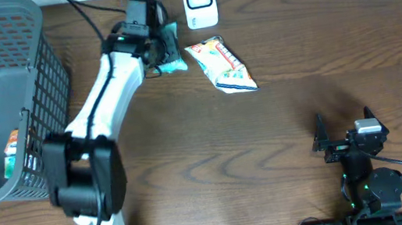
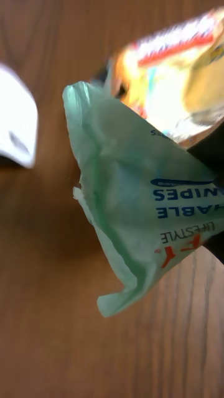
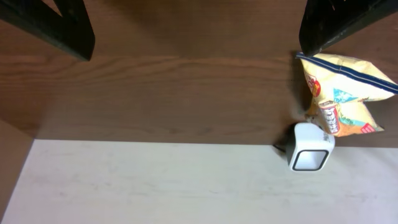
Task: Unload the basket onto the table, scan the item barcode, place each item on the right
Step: 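Hold the green wipes pack in front of the scanner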
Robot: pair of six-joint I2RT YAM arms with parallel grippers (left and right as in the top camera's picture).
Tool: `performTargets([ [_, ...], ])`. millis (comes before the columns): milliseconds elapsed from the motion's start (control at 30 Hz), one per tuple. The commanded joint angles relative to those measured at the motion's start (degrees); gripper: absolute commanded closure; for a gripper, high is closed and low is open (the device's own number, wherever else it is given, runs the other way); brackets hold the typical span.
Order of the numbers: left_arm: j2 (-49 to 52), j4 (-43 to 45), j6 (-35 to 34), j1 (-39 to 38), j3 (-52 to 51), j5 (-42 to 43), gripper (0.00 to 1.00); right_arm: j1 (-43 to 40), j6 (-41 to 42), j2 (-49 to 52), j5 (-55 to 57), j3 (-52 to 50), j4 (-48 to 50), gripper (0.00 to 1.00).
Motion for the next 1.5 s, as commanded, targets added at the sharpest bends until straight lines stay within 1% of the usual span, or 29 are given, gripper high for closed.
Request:
performTargets([
  [0, 4.2, 0.2, -7.1, -0.3, 0.3, -2.3, 0.93, 0.3, -0.7, -0.3, 0.1, -0.1, -0.3, 0.01],
  [333, 10.5, 0.7, -7.1, -2.9, 0.3, -2.4, 0.92, 0.3, -0.7, -0.3, 0.1, -0.1, -0.3, 0.01],
  [467, 10.9, 0.9, -7.1, -4.5, 0.3, -2.4, 0.92, 0.3, -0.7, -0.3, 0.1, -0.1, -0.3, 0.01],
  [667, 10.9, 4.5, -7.0, -9.0, 0.3, -2.0, 0.92, 0.3, -0.7, -0.3, 0.0, -0.1, -0.3, 0.01],
  [900, 10.9, 12.2, -6.0, -14.8, 0.3, 2.1, 0.92, 0.3, -0.7, -0.3, 0.1, -0.1, -0.3, 0.01],
  [1033, 10.5, 13.4, -5.9, -15.6, 0.3, 1.8, 0.92, 0.3, -0.7, -0.3, 0.1, -0.1, -0.3, 0.01],
  [1100, 10.1, 12.2, -5.9, -15.0, 0.3, -0.2, 0.93, 0.3, -0.7, -0.3, 0.0, -0.1, -0.3, 0.01],
  [1200, 9.1, 7.5, -5.0, -13.4, 0.3, -4.9, 0.92, 0.3, -0.7, -0.3, 0.0, -0.1, -0.3, 0.01],
  [1267, 8.8, 2.6, -2.4, -12.2, 0.3, -5.2, 0.93, 0.3, -0.7, -0.3, 0.0, -0.1, -0.3, 0.01],
  [1400, 8.8, -5.0, -2.5, -12.3, 0.3, -4.7, 0.92, 0.3, -0.7, -0.3, 0.0, -0.1, -0.3, 0.01],
  [1467, 8.8, -6.1, -2.5, -12.9, 0.3, -2.3, 0.93, 0.3, -0.7, -0.3, 0.1, -0.1, -0.3, 0.01],
])
